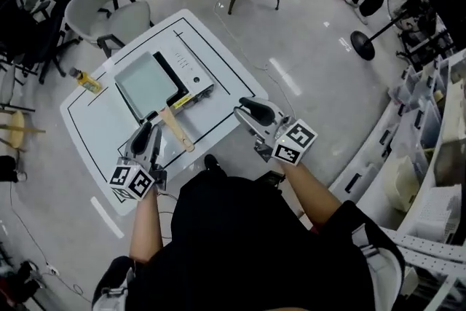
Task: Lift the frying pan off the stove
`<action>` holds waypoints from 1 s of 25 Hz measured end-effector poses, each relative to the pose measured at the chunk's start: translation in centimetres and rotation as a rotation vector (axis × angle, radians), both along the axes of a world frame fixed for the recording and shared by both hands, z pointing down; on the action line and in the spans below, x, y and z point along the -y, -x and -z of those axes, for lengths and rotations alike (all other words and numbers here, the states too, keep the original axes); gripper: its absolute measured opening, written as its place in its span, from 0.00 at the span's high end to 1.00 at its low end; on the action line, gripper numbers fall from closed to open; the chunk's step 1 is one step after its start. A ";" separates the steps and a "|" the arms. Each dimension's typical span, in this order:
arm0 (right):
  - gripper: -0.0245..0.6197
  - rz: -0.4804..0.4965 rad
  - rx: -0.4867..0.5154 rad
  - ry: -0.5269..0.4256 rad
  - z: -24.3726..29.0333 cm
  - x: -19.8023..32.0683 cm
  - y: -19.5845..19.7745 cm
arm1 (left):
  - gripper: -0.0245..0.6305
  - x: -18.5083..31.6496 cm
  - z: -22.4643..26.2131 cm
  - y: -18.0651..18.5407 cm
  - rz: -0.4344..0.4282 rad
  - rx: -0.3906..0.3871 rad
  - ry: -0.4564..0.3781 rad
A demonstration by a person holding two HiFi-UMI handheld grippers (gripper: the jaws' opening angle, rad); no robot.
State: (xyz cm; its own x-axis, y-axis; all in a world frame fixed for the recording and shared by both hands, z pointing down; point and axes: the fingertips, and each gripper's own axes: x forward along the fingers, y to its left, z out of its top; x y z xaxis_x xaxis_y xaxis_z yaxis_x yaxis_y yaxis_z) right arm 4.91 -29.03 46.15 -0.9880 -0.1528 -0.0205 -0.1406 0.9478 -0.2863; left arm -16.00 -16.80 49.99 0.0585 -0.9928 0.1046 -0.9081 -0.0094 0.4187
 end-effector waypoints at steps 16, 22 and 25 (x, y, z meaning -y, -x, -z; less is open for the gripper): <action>0.73 0.564 -0.195 0.661 -8.8 -3.6 10.9 | 0.76 1.3 -6.8 2.1 -0.174 -0.489 0.179; 0.71 0.706 -0.287 0.848 -10.4 -5.1 13.1 | 0.73 0.8 -10.0 1.3 -0.253 -0.853 0.206; 0.71 0.759 -0.341 0.973 -11.0 -6.1 13.6 | 0.72 0.7 -11.2 1.3 -0.223 -1.032 0.201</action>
